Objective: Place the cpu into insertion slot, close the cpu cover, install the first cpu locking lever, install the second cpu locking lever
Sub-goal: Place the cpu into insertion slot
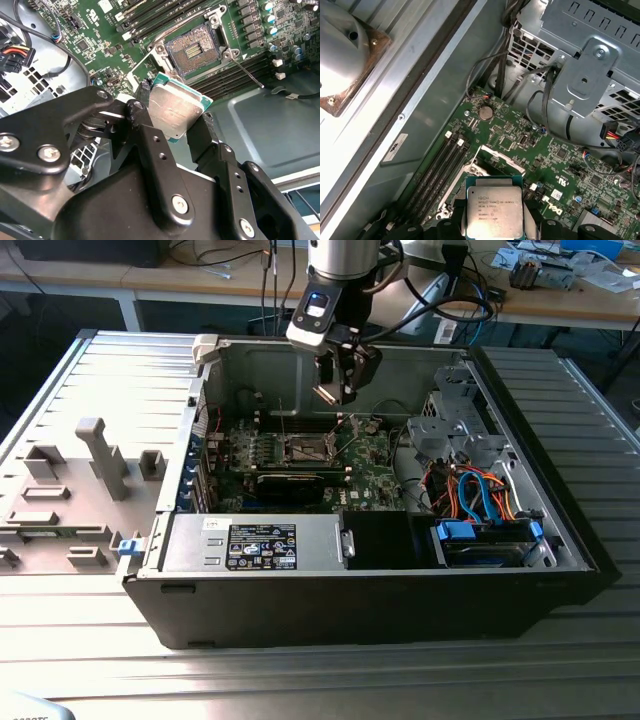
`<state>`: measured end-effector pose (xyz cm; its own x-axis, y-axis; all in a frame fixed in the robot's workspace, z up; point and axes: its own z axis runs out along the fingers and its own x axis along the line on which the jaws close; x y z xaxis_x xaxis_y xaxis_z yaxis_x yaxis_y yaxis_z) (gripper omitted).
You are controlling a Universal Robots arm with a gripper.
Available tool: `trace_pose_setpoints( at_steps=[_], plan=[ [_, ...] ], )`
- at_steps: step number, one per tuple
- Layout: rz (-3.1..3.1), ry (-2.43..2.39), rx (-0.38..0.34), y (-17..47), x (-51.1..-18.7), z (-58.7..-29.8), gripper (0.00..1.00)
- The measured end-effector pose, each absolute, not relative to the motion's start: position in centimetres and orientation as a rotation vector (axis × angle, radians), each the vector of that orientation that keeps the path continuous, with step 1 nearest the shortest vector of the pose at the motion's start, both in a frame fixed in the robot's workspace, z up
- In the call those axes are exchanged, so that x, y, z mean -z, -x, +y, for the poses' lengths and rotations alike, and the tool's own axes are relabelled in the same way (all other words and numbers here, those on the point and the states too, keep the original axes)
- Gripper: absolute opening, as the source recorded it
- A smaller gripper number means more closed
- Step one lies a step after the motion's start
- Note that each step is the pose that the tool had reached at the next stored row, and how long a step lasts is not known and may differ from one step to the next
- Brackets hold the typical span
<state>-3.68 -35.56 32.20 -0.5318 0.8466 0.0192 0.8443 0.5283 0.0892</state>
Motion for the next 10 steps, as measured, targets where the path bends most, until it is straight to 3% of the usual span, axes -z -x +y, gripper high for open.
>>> trace_pose_setpoints(
  at_steps=[10],
  plan=[
    [2.701, -1.544, -0.135, 3.68, -32.19, -35.56, 0.54]
  ],
)
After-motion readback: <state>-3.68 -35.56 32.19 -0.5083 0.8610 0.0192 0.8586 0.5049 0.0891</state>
